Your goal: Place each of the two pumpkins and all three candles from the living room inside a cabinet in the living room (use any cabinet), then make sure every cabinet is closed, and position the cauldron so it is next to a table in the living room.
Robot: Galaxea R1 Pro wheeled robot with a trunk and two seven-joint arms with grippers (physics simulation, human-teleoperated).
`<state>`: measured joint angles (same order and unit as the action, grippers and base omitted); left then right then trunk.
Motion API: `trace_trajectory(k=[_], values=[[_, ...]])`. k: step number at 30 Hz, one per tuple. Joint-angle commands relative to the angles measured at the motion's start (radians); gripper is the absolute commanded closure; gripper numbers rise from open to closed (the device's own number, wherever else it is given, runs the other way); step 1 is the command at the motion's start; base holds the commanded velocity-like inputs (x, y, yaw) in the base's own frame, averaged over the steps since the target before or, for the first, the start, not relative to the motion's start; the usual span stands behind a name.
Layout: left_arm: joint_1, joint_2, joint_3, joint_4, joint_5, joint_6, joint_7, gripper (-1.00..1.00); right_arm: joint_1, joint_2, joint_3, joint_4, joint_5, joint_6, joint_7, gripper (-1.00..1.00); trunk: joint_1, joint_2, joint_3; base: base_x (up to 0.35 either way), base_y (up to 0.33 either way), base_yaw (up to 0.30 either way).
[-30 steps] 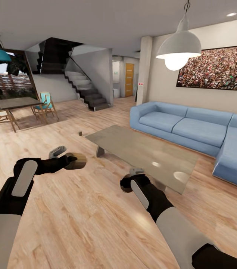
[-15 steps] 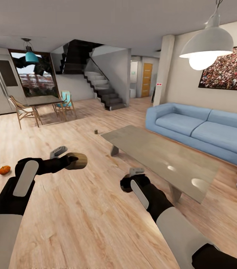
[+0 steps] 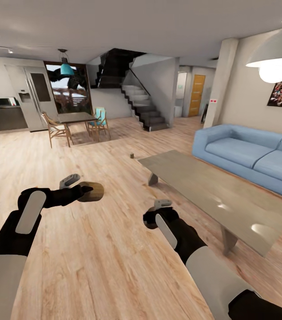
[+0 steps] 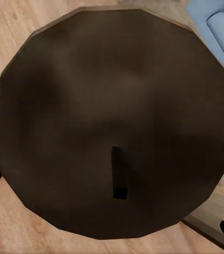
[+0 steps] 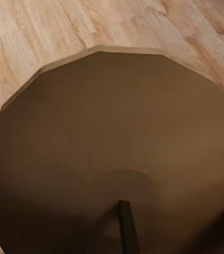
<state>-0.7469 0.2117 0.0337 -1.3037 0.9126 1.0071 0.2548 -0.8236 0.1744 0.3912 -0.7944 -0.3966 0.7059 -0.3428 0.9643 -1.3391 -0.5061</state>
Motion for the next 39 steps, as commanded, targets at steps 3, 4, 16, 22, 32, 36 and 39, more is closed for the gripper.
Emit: trace_trajectory(k=[3, 4, 16, 22, 32, 36, 39], values=[[0.0, 0.0, 0.0, 0.0, 0.005, -0.001, 0.0, 1.0, 0.0, 0.0, 0.0, 0.0, 0.001, 0.0, 0.001, 1.0, 0.0, 0.0, 0.0, 0.0, 0.0, 0.288], [0.0, 0.0, 0.0, 0.0, 0.005, -0.001, 0.0, 1.0, 0.0, 0.0, 0.0, 0.0, 0.001, 0.0, 0.001, 1.0, 0.0, 0.0, 0.0, 0.0, 0.0, 0.288], [0.0, 0.0, 0.0, 0.0, 0.005, -0.001, 0.0, 1.0, 0.0, 0.0, -0.001, 0.001, 0.0, 0.0, 0.001, 1.0, 0.0, 0.0, 0.002, 0.0, 0.0, 0.288], [0.0, 0.0, 0.0, 0.0, 0.005, -0.001, 0.0, 1.0, 0.0, 0.0, 0.0, 0.001, 0.0, 0.0, 0.001, 1.0, 0.0, 0.0, 0.005, 0.0, 0.0, 0.288], [0.0, 0.0, 0.0, 0.0, 0.005, -0.001, 0.0, 1.0, 0.0, 0.0, 0.0, 0.001, 0.001, 0.0, 0.001, 1.0, 0.0, 0.0, 0.011, 0.0, 0.0, 0.288], [0.0, 0.0, 0.0, 0.0, 0.005, -0.001, 0.0, 1.0, 0.0, 0.0, 0.0, 0.001, 0.001, 0.0, 0.001, 1.0, 0.0, 0.0, 0.014, 0.0, 0.0, 0.287], [0.0, 0.0, 0.0, 0.0, 0.005, -0.001, 0.0, 1.0, 0.0, 0.0, 0.0, 0.001, 0.0, 0.0, 0.001, 1.0, 0.0, 0.0, 0.015, 0.0, 0.0, 0.286]])
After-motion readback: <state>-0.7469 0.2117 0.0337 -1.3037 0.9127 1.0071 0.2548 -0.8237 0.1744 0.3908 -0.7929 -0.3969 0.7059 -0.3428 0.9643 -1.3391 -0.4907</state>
